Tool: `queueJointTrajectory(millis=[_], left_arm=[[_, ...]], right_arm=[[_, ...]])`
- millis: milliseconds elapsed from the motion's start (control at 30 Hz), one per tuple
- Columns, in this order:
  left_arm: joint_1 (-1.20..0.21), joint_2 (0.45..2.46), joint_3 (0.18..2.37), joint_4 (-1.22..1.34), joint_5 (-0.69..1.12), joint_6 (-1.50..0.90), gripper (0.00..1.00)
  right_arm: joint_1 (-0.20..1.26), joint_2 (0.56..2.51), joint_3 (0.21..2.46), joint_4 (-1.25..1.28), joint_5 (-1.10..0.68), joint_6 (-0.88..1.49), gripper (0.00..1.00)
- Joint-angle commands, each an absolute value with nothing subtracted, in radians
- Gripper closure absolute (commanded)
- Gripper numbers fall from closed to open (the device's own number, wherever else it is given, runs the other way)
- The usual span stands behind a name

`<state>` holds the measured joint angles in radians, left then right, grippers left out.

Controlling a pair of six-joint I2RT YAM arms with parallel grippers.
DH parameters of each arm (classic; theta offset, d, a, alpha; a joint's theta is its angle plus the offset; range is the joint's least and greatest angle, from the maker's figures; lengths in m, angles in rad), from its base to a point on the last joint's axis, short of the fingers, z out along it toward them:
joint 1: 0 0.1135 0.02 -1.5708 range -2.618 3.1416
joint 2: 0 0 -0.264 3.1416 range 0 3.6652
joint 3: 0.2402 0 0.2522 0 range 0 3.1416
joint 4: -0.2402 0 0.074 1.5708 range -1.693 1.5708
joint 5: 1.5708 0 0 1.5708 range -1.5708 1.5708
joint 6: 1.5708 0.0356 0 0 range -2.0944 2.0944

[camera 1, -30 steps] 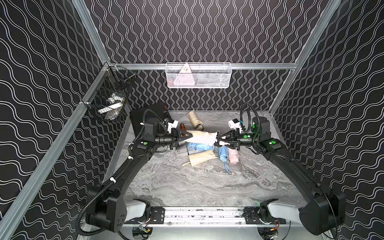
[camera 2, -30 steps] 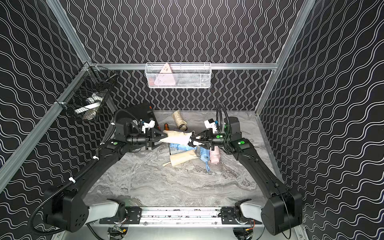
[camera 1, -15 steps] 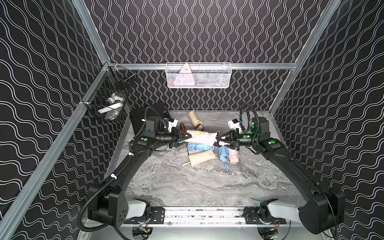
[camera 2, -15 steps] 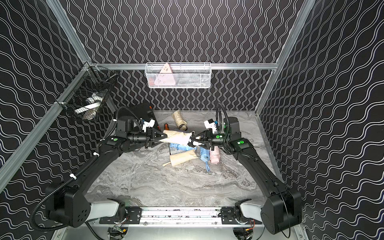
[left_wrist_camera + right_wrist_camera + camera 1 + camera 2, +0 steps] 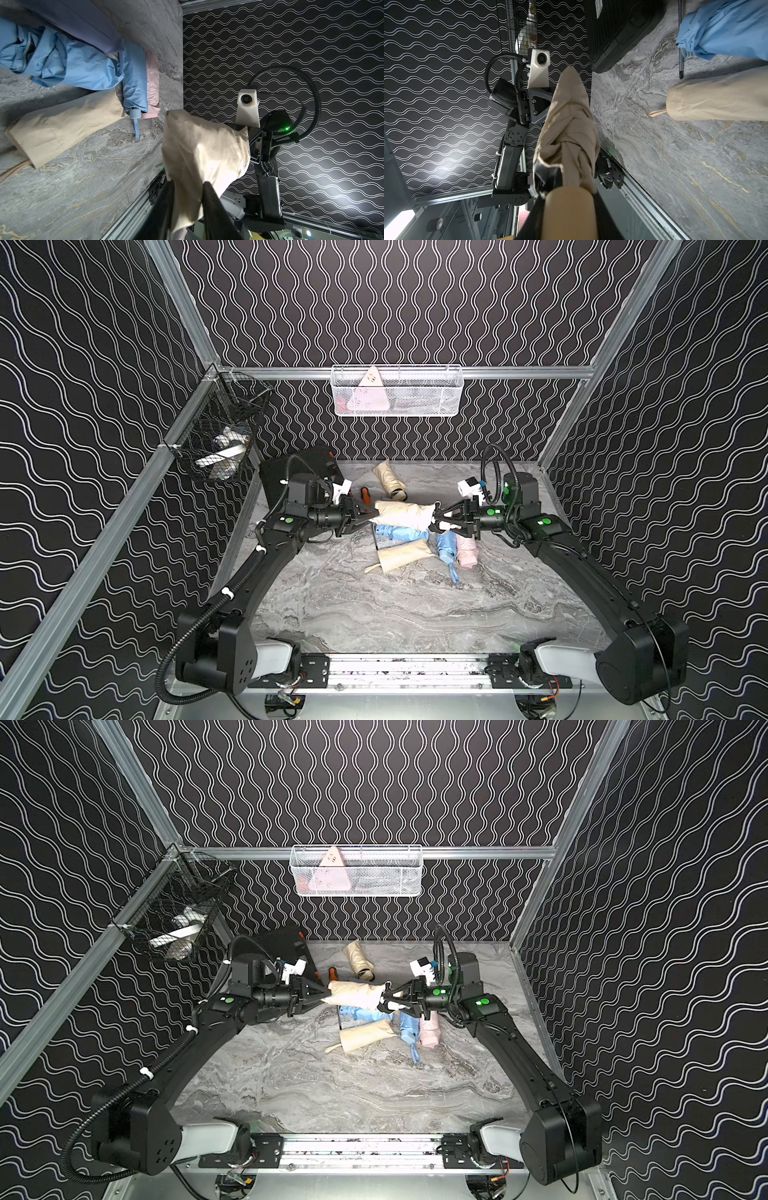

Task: Take umbrellas out of sleeves
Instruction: Take out the umbrella from the umbrella sleeve.

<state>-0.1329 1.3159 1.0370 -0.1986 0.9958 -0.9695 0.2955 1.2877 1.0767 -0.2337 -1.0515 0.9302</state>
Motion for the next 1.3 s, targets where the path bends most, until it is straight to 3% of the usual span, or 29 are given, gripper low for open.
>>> queueJointTrajectory(millis=[0,33,100,133,400,633,1033,1100,1267], left_arm=[[-0.129,1.308,1.023,-0.145,1.0,-0.992,0.74],[-0.127,1.307,1.019,-0.139,1.002,-0.996,0.78],[-0.127,1.306,1.013,-0.124,1.006,-1.003,0.97],[-0.127,1.304,1.014,-0.123,1.003,-1.004,1.0],[-0.116,1.308,1.057,-0.28,0.954,-0.891,1.0],[-0.077,1.324,1.176,-0.62,0.745,-0.675,1.0],[-0.063,1.359,1.275,-0.747,0.607,-0.582,1.0],[-0.063,1.361,1.285,-0.765,0.589,-0.573,1.0],[-0.063,1.354,1.28,-0.762,0.595,-0.573,1.0]], right_arm=[[0.296,1.287,1.089,-0.212,-1.065,0.916,1.0],[0.296,1.288,1.088,-0.213,-1.063,0.916,1.0],[0.296,1.289,1.088,-0.215,-1.06,0.914,1.0],[0.296,1.289,1.088,-0.214,-1.06,0.913,1.0],[0.294,1.296,1.1,-0.227,-1.049,0.904,1.0],[0.288,1.292,1.106,-0.242,-1.048,0.895,1.0],[0.281,1.307,1.189,-0.34,-0.993,0.829,1.0],[0.281,1.318,1.252,-0.434,-0.932,0.764,1.0],[0.28,1.308,1.432,-0.719,-0.59,0.577,1.0]])
